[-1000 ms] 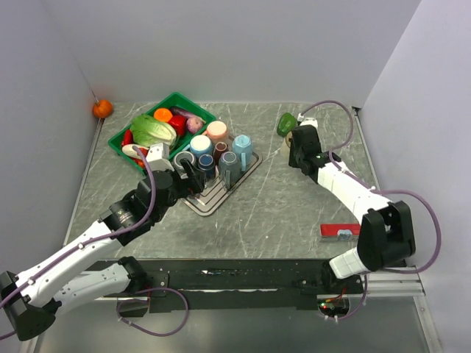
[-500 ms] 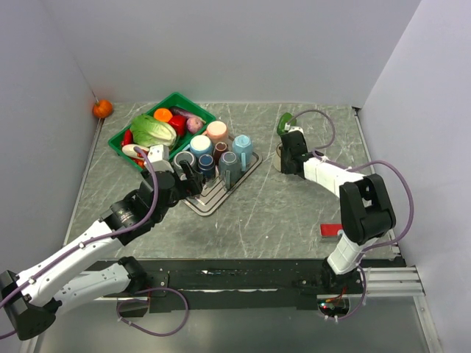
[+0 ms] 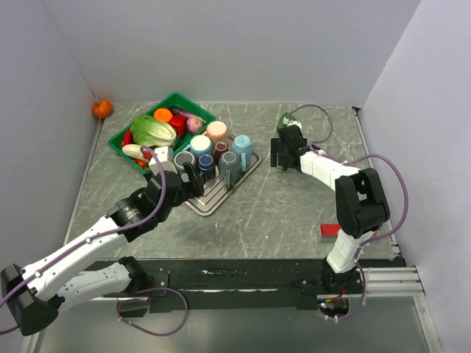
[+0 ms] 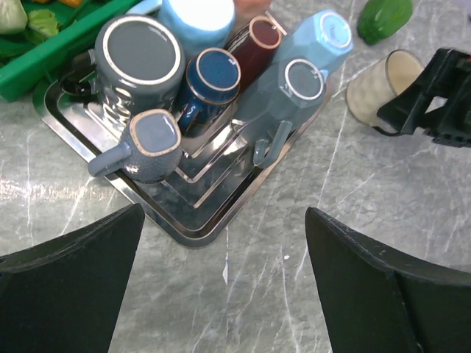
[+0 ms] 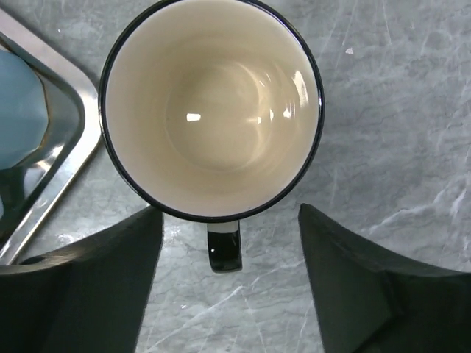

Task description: Turn the mug right side up

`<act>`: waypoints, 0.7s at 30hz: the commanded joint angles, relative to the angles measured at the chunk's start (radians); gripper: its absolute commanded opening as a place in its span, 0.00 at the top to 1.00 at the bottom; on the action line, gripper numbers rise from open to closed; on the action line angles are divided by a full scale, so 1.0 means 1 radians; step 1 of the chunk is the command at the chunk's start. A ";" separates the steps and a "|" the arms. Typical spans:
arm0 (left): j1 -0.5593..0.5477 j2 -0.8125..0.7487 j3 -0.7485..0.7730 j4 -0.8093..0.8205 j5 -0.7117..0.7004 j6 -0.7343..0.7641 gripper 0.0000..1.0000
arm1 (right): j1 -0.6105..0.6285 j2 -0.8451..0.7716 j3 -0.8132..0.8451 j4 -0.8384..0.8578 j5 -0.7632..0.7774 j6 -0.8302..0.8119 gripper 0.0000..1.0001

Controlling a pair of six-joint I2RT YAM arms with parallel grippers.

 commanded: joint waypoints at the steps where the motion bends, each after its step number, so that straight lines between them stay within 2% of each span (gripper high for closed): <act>1: -0.001 0.040 0.006 -0.014 -0.006 -0.042 0.04 | 0.007 -0.133 0.014 0.016 0.006 0.024 0.13; 4: -0.001 0.083 0.016 -0.041 -0.014 -0.063 0.04 | 0.010 -0.208 0.025 -0.039 -0.028 0.044 0.07; 10: -0.001 0.172 0.035 -0.083 -0.044 -0.065 0.04 | 0.020 -0.398 -0.013 -0.087 -0.138 0.080 0.06; 12: -0.001 0.195 0.036 -0.075 -0.074 -0.001 0.04 | 0.023 -0.468 -0.053 -0.076 -0.195 0.090 0.06; 15: 0.024 0.220 0.023 0.049 0.061 0.220 0.04 | 0.025 -0.547 -0.119 -0.036 -0.304 0.107 0.07; 17: 0.058 0.238 0.024 0.089 0.074 0.310 0.04 | 0.025 -0.576 -0.154 -0.015 -0.335 0.116 0.07; 21: 0.189 0.242 -0.014 0.201 0.228 0.394 0.04 | 0.027 -0.602 -0.159 -0.039 -0.326 0.110 0.07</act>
